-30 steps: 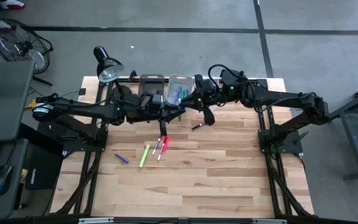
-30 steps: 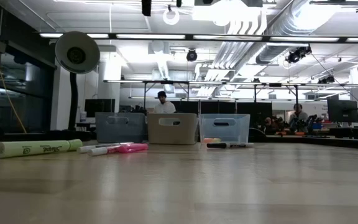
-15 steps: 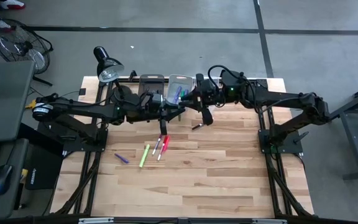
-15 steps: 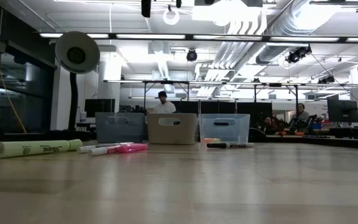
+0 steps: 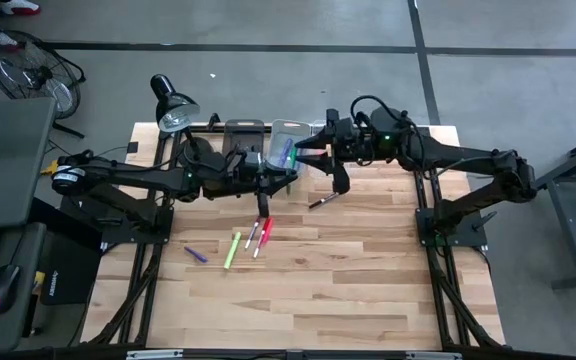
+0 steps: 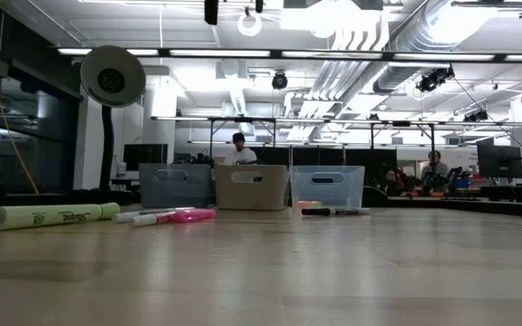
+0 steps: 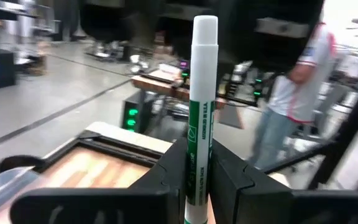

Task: Pick & Place Markers
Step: Put the green marker into the black bin

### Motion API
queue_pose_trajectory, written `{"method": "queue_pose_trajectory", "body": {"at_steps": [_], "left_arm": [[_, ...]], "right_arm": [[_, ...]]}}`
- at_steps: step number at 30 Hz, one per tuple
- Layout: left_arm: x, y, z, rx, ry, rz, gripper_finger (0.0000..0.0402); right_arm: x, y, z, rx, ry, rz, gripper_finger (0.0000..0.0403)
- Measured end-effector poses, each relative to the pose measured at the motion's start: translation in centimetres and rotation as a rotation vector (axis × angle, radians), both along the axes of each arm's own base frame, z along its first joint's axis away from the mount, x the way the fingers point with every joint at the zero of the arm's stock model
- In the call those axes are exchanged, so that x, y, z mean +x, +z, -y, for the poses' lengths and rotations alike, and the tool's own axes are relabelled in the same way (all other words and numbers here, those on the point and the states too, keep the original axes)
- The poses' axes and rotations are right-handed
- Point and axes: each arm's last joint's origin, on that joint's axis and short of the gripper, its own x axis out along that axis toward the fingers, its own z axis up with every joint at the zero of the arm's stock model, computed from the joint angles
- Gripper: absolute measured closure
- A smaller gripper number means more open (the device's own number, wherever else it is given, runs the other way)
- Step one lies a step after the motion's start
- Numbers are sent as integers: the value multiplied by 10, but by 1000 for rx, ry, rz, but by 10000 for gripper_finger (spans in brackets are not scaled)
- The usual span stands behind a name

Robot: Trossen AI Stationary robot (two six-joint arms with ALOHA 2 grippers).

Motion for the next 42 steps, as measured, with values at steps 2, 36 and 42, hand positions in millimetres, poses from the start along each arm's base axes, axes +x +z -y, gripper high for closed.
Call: {"method": "queue_pose_trajectory", "body": {"at_steps": [2, 36, 42], "left_arm": [[0, -2, -1, -4, 40, -19, 362], [-42, -64, -103, -465, 840, -456, 363], [-46, -72, -125, -435, 888, -525, 362]], "right_arm": [[-6, 5, 0, -15, -33, 15, 256], [-42, 6, -1, -38, -265, -162, 244], [-42, 6, -1, -38, -266, -163, 245]]}}
